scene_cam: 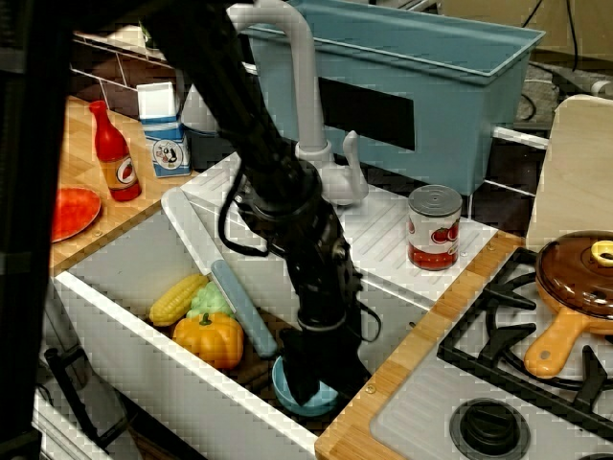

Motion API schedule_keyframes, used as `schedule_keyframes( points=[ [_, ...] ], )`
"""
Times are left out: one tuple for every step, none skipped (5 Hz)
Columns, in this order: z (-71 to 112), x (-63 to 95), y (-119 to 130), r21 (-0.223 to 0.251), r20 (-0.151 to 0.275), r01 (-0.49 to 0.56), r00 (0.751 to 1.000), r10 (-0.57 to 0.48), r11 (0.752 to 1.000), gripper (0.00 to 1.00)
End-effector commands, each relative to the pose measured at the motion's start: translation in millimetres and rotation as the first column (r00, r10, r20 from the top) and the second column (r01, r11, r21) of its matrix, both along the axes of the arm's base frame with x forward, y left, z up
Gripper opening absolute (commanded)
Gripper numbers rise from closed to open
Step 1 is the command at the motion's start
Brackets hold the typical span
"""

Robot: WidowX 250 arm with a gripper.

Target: Lift bowl

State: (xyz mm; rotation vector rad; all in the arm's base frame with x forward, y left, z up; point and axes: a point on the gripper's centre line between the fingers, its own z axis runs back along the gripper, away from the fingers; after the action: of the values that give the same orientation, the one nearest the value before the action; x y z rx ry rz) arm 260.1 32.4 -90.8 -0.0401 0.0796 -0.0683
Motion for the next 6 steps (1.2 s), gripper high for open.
schedule_keyframes(
  points=[
    [-13.6,18.6,-2.9,0.030,-0.019,0.017,1.000,-0.017,0.999,1.00],
    [-11.4,24.2,-1.8,0.023,-0.030,0.021,0.999,-0.020,1.000,1.00],
    [-12.3,30.8,5.1,0.018,-0.045,0.015,0.999,-0.015,1.000,1.00],
    [-9.9,35.0,11.6,0.016,-0.046,-0.006,0.999,0.007,1.000,1.00],
    [-6.5,35.1,12.4,0.015,-0.058,0.003,0.998,-0.002,1.000,1.00],
    [-8.1,29.5,20.0,0.003,-0.029,-0.019,0.999,0.019,1.000,1.00]
  ],
)
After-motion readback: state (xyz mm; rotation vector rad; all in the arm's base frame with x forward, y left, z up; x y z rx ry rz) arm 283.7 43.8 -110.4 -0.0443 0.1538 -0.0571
